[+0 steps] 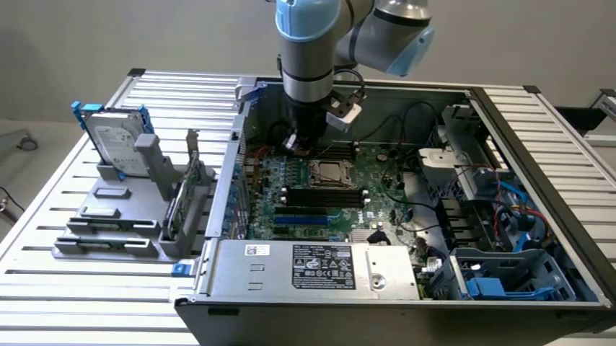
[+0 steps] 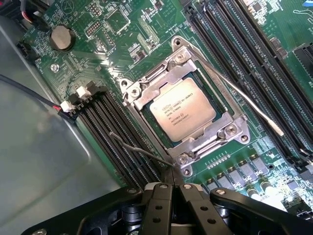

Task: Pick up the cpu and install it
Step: 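Install the first cpu locking lever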

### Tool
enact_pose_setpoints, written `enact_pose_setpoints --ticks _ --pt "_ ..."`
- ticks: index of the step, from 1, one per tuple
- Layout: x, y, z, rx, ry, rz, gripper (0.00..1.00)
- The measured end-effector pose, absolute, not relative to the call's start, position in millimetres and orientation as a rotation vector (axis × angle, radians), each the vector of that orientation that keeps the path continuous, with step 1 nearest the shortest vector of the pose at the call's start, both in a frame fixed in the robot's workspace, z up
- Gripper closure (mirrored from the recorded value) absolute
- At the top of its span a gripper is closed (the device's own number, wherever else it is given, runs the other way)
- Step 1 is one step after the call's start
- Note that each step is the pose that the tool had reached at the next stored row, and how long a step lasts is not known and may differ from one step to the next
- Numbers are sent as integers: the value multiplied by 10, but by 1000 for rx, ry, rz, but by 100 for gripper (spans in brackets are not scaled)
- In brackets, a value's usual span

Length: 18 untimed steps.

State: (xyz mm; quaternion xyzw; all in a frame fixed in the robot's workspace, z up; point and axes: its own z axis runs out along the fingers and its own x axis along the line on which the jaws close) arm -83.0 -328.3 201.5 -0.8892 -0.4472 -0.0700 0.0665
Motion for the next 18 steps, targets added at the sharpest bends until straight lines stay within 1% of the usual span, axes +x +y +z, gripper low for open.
enact_pose_setpoints --ticks 18 --pt "-771 -3263 2015 -2678 -1358 -214 89"
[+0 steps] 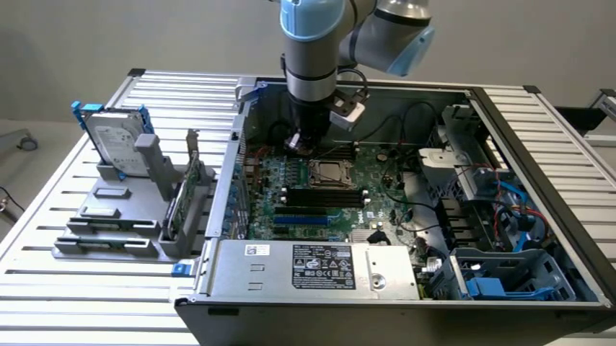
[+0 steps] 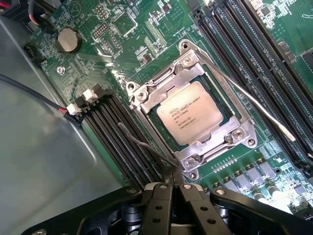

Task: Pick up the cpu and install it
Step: 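Install the first cpu locking lever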

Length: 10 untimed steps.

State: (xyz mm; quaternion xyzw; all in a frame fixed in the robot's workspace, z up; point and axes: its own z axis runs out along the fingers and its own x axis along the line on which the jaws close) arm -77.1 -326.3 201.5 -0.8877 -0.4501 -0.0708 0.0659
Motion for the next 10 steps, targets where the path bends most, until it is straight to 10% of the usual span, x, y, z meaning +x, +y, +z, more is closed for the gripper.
enact_pose_setpoints --ticks 10 --pt "-720 -3263 2015 -2671 -1370 -214 89"
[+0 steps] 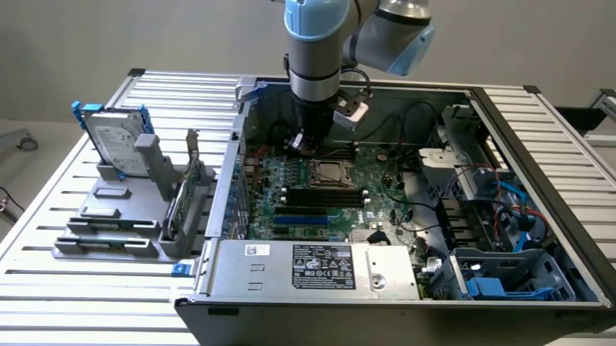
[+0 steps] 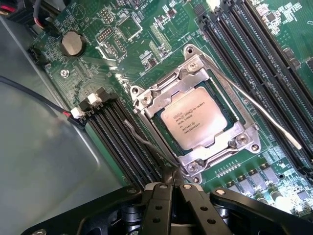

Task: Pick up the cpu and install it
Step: 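Install the first cpu locking lever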

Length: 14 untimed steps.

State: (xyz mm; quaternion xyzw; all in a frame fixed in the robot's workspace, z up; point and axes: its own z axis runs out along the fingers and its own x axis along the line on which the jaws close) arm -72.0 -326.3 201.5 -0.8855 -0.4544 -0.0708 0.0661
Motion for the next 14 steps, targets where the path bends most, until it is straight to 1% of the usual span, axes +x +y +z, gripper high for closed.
enact_pose_setpoints --ticks 14 --pt "-676 -3263 2016 -2661 -1390 -215 89"
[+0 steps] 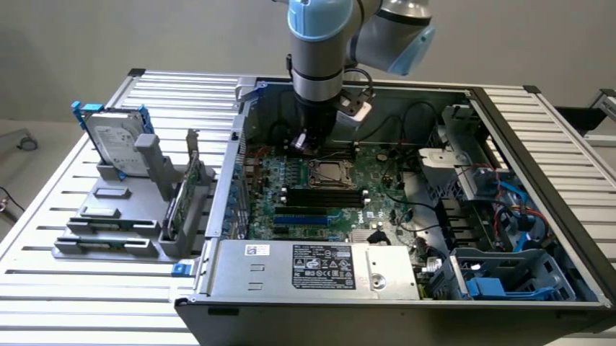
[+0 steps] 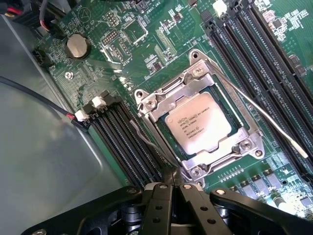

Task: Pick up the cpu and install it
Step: 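Install the first cpu locking lever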

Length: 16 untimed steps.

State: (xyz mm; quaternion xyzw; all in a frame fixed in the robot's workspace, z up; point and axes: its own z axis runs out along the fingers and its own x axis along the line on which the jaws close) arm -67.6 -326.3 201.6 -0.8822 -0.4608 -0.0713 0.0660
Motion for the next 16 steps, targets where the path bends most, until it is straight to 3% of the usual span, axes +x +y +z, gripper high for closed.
enact_pose_setpoints --ticks 16 --pt "-660 -3263 2014 -2658 -1385 -219 89"
